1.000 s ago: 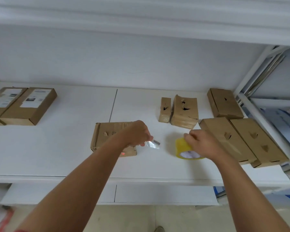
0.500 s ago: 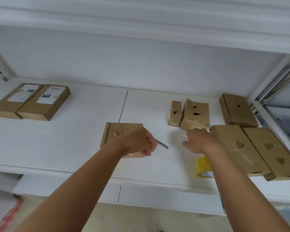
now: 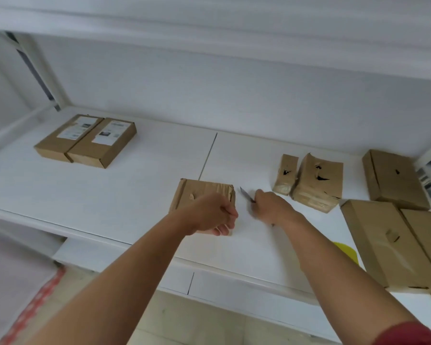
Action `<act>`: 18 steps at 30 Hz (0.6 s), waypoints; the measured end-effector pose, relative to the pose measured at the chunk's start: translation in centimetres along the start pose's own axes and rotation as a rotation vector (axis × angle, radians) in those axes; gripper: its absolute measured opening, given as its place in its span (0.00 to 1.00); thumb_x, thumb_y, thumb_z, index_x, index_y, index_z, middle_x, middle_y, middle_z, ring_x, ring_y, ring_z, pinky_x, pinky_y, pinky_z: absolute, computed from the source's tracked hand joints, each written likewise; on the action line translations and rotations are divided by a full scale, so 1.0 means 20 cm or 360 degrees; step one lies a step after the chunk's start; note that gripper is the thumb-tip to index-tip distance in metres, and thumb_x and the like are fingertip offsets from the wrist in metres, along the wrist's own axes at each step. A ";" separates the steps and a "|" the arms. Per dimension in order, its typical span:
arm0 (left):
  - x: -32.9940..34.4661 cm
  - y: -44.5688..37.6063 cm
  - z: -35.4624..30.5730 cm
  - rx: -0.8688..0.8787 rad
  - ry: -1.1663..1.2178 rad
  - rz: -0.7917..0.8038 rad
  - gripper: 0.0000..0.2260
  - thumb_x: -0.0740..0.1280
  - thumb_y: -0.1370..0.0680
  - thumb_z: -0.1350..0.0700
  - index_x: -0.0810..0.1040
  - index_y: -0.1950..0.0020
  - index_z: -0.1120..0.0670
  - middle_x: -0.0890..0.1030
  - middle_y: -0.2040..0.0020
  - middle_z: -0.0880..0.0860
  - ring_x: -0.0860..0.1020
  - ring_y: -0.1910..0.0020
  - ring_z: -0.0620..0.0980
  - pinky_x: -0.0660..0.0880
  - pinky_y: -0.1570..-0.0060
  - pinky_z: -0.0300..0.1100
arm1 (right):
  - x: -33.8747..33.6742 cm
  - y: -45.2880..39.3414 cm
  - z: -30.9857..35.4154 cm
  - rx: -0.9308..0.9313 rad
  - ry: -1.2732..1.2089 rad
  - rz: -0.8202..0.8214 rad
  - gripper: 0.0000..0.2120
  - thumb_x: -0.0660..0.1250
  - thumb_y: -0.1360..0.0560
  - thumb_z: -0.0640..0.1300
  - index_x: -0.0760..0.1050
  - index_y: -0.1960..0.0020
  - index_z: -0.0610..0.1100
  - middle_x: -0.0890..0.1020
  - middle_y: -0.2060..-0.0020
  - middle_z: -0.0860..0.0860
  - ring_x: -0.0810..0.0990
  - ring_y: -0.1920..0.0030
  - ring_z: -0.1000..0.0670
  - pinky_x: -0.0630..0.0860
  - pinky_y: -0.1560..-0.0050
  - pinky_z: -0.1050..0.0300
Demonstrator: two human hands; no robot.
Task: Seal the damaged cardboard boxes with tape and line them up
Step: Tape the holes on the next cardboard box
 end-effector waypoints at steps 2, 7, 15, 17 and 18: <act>0.01 -0.01 -0.02 0.0014 -0.0002 0.0001 0.10 0.63 0.22 0.67 0.80 0.52 0.54 0.83 0.63 0.50 0.81 0.69 0.43 0.75 0.69 0.34 | -0.09 0.04 -0.06 0.0009 -0.0277 -0.0126 0.07 0.57 0.19 0.47 0.69 0.47 0.44 0.79 0.62 0.47 0.80 0.67 0.49 0.73 0.69 0.56; 0.03 -0.05 -0.03 0.0006 -0.0015 0.0044 0.12 0.60 0.20 0.68 0.79 0.50 0.55 0.83 0.63 0.49 0.81 0.69 0.44 0.74 0.67 0.38 | -0.22 0.27 -0.23 -0.0093 -0.1562 -0.0296 0.09 0.63 0.20 0.41 0.82 0.49 0.49 0.82 0.65 0.43 0.81 0.66 0.48 0.76 0.64 0.56; 0.05 -0.07 -0.09 0.0054 -0.0060 0.0021 0.09 0.61 0.18 0.63 0.80 0.49 0.55 0.83 0.61 0.50 0.80 0.67 0.44 0.73 0.72 0.34 | -0.27 0.43 -0.32 -0.0324 -0.2868 -0.0178 0.11 0.66 0.26 0.45 0.86 0.54 0.45 0.87 0.61 0.47 0.86 0.59 0.51 0.81 0.59 0.61; 0.06 -0.06 -0.10 0.0066 -0.0008 0.0014 0.09 0.61 0.18 0.63 0.80 0.49 0.55 0.83 0.61 0.52 0.79 0.67 0.46 0.73 0.72 0.33 | -0.25 0.43 -0.32 -0.0353 -0.2692 -0.0169 0.10 0.66 0.25 0.45 0.86 0.53 0.45 0.85 0.66 0.46 0.84 0.65 0.51 0.78 0.63 0.62; 0.06 -0.06 -0.10 0.0068 0.0017 0.0010 0.08 0.61 0.18 0.64 0.80 0.49 0.56 0.83 0.60 0.53 0.79 0.66 0.47 0.73 0.73 0.34 | -0.24 0.43 -0.32 -0.0368 -0.2655 -0.0124 0.10 0.66 0.24 0.45 0.86 0.51 0.44 0.84 0.67 0.46 0.83 0.65 0.50 0.77 0.63 0.62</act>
Point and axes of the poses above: each hand's wrist, its own y-axis away from the middle knuckle, its own x-axis out of the palm, z = x × y, the point moved 5 cm from there along -y, towards the middle knuckle
